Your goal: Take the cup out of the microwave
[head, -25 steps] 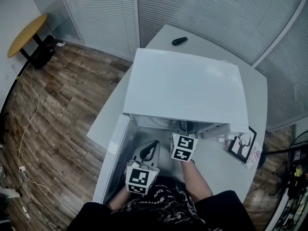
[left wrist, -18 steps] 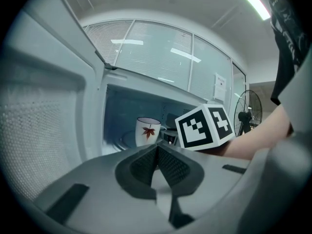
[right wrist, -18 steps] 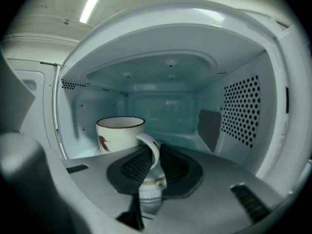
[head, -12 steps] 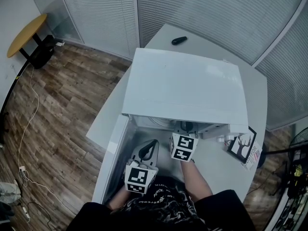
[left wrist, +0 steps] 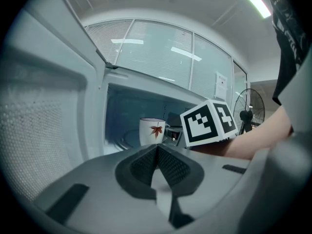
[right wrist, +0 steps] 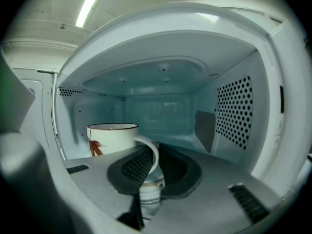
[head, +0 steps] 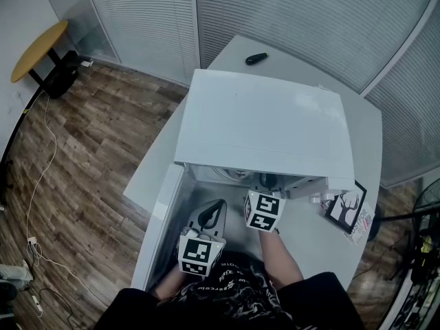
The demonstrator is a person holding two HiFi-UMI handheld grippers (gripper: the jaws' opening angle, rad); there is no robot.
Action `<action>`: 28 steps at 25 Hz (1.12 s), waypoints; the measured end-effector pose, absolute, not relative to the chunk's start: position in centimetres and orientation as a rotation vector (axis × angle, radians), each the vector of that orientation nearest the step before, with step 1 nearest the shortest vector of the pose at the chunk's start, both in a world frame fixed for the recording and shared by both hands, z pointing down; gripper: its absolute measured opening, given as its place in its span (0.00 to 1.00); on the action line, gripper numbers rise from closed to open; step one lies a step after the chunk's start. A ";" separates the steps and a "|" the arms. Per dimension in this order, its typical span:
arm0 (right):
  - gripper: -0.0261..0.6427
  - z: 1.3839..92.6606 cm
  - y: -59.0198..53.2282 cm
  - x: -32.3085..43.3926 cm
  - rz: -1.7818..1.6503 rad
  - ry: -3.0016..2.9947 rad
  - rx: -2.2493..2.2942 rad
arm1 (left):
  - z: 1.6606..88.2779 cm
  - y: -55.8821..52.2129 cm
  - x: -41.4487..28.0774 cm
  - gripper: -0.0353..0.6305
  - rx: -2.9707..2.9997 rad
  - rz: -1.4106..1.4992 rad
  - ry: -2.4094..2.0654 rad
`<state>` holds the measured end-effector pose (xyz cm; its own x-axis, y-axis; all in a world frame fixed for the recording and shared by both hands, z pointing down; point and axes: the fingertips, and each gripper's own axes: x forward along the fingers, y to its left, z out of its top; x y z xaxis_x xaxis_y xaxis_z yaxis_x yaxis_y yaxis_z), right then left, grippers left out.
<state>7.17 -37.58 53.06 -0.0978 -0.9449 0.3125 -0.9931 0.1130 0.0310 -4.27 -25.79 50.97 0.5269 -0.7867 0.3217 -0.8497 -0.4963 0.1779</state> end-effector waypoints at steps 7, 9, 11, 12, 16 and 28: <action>0.10 52.8 -37.2 7.1 0.267 -2.160 1.896 | 51.0 -25.8 -4.3 0.06 2.454 0.283 -1.365; 0.10 52.8 -37.0 7.1 0.267 -2.166 1.892 | 51.0 -25.8 -4.4 0.06 2.453 0.283 -1.367; 0.10 52.6 -36.7 7.2 0.272 -2.168 1.901 | 51.1 -25.8 -4.4 0.06 2.451 0.283 -1.370; 0.10 52.6 -36.6 7.3 0.275 -2.170 1.906 | 51.1 -25.8 -4.5 0.06 2.450 0.283 -1.372; 0.10 52.1 -35.9 7.4 0.271 -2.186 1.907 | 50.9 -25.7 -4.3 0.06 2.450 0.281 -1.377; 0.10 51.2 -32.9 8.3 0.290 -2.199 1.904 | 50.4 -25.1 -4.2 0.06 2.448 0.274 -1.410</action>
